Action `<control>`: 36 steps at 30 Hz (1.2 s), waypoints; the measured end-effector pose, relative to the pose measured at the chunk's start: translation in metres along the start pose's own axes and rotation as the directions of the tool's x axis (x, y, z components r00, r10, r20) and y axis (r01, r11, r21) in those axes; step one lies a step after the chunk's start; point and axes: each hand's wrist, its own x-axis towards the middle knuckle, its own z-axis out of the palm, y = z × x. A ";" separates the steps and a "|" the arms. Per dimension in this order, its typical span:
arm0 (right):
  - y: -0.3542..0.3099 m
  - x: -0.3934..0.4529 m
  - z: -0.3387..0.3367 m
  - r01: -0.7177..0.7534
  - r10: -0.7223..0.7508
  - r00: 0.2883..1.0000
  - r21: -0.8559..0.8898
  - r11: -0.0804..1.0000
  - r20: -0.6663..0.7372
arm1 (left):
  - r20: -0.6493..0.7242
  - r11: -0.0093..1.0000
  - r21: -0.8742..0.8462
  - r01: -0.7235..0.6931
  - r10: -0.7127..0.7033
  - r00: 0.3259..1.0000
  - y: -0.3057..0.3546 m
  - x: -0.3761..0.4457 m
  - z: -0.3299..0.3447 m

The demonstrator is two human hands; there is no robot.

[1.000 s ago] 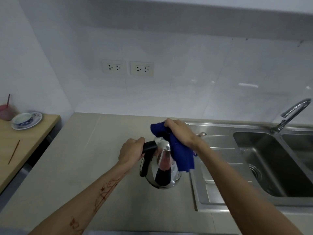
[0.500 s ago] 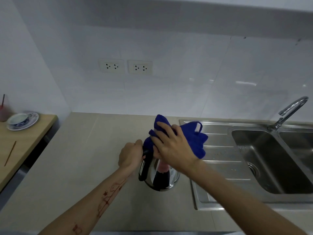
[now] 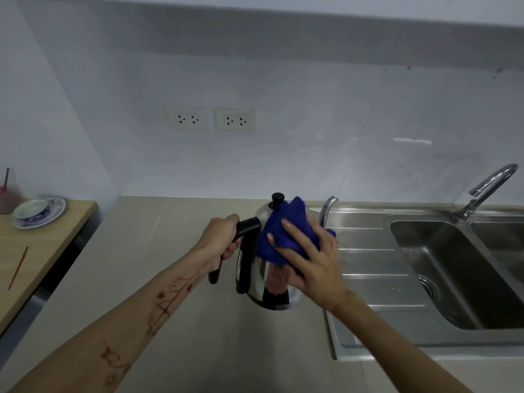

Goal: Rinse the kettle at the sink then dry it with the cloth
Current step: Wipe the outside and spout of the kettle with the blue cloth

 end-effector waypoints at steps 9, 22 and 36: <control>-0.015 0.006 0.012 0.133 -0.150 0.986 -0.198 0.971 -0.072 | 0.062 1.000 -0.005 0.008 -0.008 0.998 0.023 0.006 0.003; 0.057 -0.004 0.007 0.487 -0.478 0.873 -0.190 0.852 0.094 | 0.148 1.000 0.007 -0.009 0.008 0.989 0.052 0.016 -0.011; 0.044 -0.011 0.013 0.607 -0.594 0.794 -0.236 0.759 0.129 | 0.264 0.993 0.106 -0.056 0.026 0.964 0.084 0.026 -0.023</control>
